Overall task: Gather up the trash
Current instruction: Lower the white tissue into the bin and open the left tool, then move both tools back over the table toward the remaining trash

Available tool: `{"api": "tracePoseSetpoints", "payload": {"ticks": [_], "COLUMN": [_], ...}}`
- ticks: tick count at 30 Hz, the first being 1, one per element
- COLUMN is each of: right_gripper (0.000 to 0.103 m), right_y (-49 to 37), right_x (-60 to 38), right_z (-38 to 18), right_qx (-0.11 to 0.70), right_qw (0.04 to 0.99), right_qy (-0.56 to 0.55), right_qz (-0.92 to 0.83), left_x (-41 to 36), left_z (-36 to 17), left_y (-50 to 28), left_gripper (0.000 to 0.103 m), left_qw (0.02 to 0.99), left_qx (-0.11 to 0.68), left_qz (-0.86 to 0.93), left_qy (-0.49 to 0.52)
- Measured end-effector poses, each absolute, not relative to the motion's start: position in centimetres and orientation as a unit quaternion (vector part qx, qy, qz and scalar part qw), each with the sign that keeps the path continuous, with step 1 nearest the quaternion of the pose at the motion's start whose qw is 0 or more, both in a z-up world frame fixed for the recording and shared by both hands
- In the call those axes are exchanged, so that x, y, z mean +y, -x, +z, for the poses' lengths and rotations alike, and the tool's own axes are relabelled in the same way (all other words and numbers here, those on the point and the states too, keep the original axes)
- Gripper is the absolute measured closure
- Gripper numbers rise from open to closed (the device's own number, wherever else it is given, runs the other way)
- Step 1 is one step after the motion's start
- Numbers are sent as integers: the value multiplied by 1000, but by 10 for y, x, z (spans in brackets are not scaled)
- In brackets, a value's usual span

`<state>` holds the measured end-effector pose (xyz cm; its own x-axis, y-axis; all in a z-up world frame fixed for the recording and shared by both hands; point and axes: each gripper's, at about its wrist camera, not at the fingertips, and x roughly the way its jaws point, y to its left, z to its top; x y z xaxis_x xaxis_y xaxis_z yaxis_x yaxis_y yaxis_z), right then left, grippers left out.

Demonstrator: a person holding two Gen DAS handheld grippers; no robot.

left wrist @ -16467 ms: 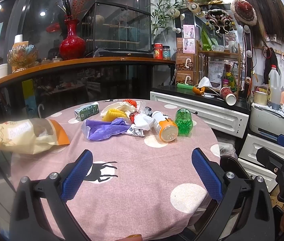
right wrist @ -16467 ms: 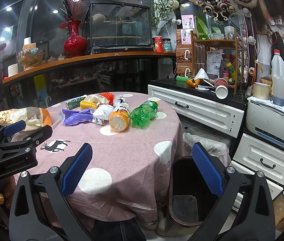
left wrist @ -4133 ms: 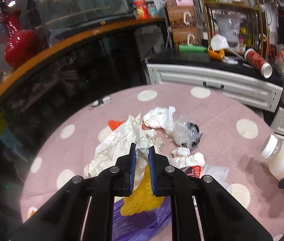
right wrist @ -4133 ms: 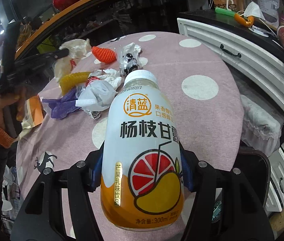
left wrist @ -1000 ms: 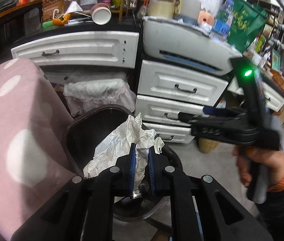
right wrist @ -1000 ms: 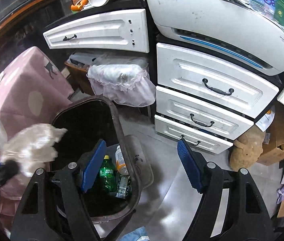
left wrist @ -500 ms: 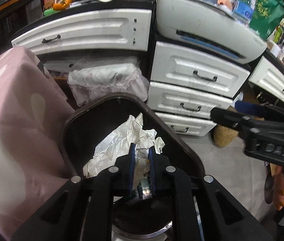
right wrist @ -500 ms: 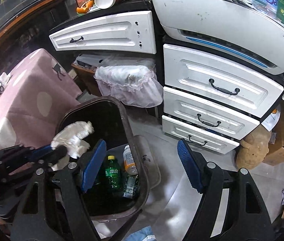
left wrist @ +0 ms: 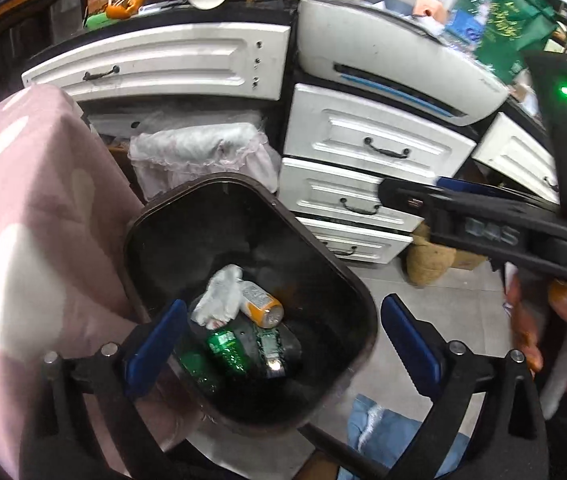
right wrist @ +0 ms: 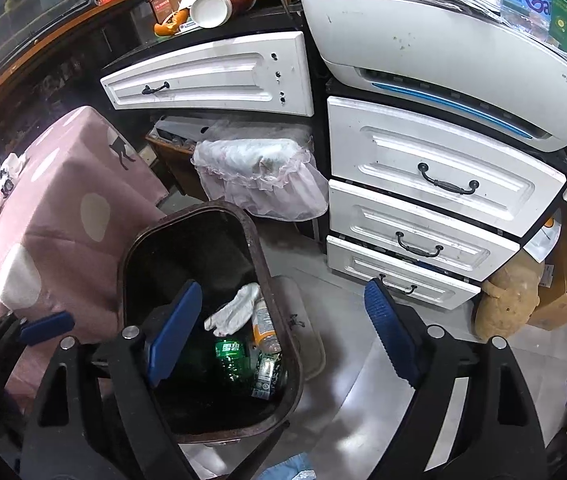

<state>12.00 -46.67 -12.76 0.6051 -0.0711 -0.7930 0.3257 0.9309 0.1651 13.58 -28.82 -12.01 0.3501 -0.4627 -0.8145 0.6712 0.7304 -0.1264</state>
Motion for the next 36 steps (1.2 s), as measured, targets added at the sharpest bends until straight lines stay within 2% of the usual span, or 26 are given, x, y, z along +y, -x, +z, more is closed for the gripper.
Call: {"api": "tracePoseSetpoints", "payload": {"ticks": [10, 17, 36], "right_gripper": [17, 16, 13], "right_y": [-127, -135, -178], "right_x": [-436, -393, -210], "right_z": [-107, -84, -39], "right_qx": [419, 397, 385], "right_qw": [895, 912, 908], "right_qy": [-129, -95, -1], "right_qz": [-78, -38, 164], "left_x": [-240, -193, 20], "left_z": [-54, -26, -27], "left_y": [-95, -95, -146], "left_gripper": [5, 5, 5], "left_qw": [841, 877, 930], "left_qx": [386, 342, 349], "left_qz": [-363, -318, -100], "left_qy": [-108, -111, -67]}}
